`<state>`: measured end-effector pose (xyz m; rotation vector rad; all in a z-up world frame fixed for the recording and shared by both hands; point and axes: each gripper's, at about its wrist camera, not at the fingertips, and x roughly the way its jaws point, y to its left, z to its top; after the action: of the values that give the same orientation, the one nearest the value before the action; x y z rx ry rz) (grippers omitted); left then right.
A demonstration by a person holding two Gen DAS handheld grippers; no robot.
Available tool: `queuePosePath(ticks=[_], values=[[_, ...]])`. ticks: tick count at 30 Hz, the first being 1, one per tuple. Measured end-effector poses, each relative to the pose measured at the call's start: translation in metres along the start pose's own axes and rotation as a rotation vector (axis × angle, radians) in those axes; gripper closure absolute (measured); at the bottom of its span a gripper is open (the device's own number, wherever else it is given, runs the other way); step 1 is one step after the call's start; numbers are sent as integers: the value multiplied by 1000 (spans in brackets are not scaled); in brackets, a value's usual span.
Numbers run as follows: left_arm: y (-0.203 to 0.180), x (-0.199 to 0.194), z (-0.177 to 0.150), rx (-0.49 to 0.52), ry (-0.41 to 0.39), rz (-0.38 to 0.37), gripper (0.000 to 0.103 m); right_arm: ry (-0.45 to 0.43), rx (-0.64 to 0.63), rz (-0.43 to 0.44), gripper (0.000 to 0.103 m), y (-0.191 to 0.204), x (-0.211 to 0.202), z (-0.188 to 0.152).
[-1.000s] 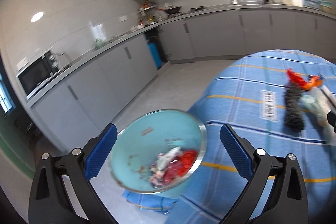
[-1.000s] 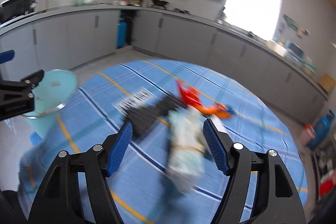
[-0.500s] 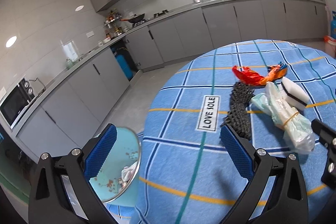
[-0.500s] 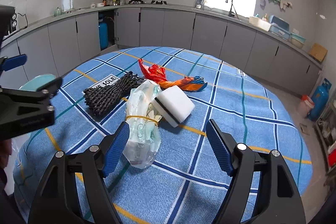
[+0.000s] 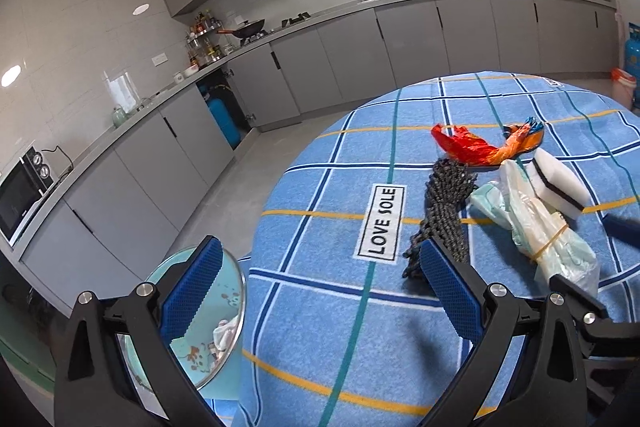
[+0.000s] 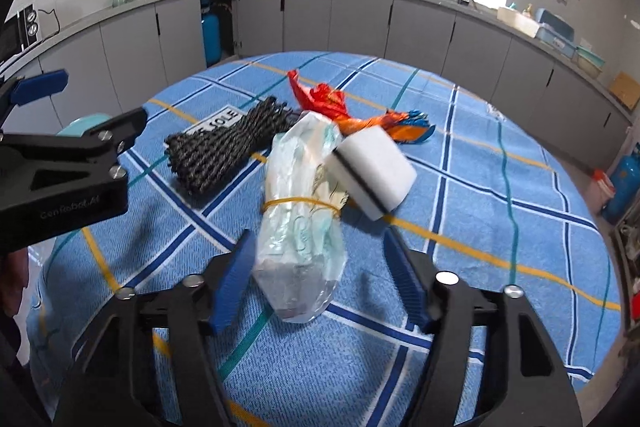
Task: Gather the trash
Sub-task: 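Grasp the black rope with the left tool while the right tool grasps the clear plastic bag bundle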
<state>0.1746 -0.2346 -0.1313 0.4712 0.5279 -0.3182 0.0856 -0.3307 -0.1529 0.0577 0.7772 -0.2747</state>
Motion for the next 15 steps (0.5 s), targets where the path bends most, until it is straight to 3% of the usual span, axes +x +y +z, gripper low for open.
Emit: queuePosePath(ticks=[4, 15], values=[[-7, 7, 2, 7, 4, -23, 6, 30, -7, 23, 74, 2, 5, -2], [-28, 41, 1, 25, 88, -107, 7, 22, 30, 33, 78, -6, 4, -4]])
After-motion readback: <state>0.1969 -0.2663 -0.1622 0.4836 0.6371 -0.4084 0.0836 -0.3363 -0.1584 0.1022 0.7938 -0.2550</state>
